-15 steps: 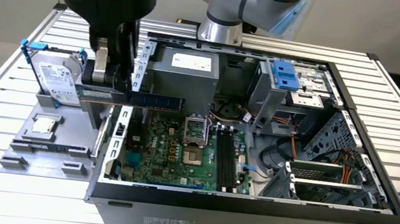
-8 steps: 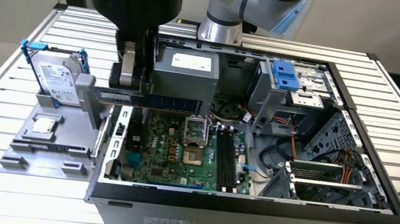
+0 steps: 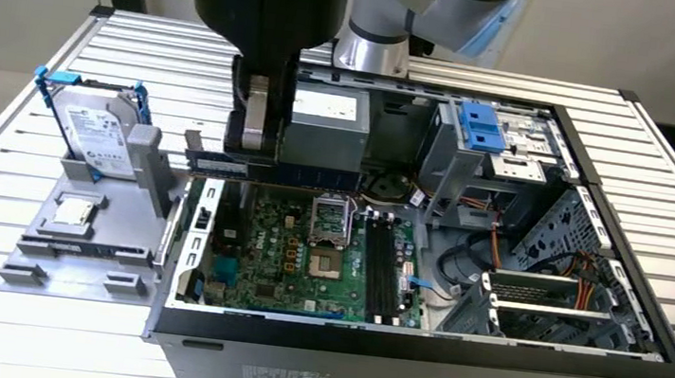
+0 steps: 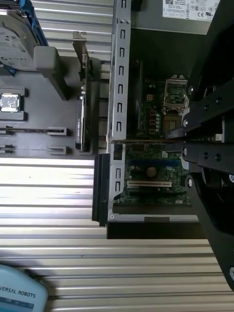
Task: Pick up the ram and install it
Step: 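Pick up the ram and move it above insertion slot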
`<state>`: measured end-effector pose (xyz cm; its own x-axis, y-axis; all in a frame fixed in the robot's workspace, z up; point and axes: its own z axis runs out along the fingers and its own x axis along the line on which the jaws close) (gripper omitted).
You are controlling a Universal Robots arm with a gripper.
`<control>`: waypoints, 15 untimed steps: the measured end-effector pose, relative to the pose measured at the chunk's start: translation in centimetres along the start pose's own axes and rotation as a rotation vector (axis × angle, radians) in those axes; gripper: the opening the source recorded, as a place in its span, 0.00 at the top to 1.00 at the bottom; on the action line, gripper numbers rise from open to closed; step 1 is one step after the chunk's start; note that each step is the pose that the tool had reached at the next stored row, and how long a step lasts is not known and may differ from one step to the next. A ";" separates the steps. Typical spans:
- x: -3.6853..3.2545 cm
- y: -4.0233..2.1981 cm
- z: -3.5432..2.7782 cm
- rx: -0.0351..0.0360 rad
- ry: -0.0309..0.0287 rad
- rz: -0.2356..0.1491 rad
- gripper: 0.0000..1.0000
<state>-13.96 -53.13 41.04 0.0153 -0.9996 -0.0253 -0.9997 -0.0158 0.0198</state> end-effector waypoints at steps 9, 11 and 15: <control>0.03 -2.15 -0.05 -0.0001 0.0001 0.000 1.00; 0.04 -2.64 -0.06 -0.0001 0.0001 0.000 1.00; 0.06 -3.66 -0.08 -0.0002 0.0001 0.000 1.00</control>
<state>-10.30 -53.13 41.05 0.0153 -0.9996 -0.0251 -0.9997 -0.0158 0.0200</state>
